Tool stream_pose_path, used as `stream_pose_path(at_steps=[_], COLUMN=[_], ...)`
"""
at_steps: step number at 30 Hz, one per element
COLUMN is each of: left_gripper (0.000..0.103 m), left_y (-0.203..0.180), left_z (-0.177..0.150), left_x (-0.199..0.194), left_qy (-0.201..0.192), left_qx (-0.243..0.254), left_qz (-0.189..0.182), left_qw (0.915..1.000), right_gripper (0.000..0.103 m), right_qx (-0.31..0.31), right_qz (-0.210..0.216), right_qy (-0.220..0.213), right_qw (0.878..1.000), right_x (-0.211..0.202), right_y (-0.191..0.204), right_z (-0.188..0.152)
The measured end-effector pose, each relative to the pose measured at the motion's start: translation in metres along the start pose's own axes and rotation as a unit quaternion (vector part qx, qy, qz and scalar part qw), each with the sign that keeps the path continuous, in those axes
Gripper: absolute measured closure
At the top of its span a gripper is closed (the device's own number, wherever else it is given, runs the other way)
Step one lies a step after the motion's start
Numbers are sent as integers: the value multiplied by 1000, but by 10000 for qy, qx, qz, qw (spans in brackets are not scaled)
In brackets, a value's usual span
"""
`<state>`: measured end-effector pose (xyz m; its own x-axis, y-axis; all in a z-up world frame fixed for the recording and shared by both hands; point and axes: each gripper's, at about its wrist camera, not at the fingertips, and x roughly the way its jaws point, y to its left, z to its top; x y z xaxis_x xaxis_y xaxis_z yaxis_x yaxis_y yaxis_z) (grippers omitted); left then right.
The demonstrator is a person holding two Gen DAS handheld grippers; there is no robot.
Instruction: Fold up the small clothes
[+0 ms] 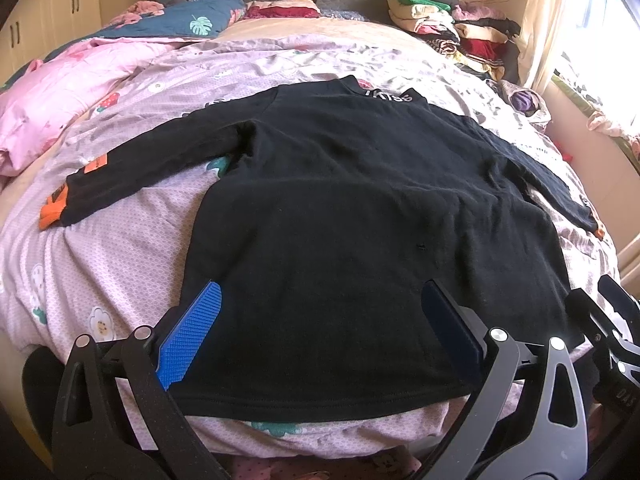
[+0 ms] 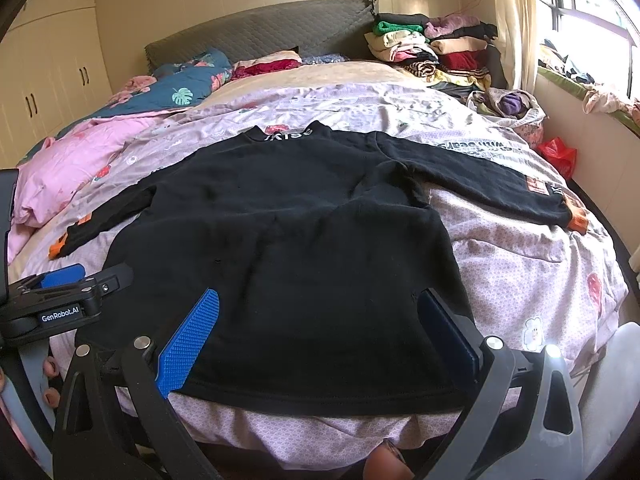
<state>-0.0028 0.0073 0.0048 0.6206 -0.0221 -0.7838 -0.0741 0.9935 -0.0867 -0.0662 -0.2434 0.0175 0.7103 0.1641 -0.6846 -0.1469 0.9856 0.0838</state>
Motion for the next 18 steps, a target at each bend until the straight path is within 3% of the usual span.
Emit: stream_pose_path(at_steps=[18], left_gripper=[9], left_y=[0], left_z=[3], left_x=[-3], left_qy=[-27], left_qx=[5], left_qz=[-10], left_qw=[10000], right_gripper=[4], right_qx=[3], right_qz=[-9], right_qy=[-11], right_qw=[10000], right_x=[-1], right_y=[1], right_z=[0])
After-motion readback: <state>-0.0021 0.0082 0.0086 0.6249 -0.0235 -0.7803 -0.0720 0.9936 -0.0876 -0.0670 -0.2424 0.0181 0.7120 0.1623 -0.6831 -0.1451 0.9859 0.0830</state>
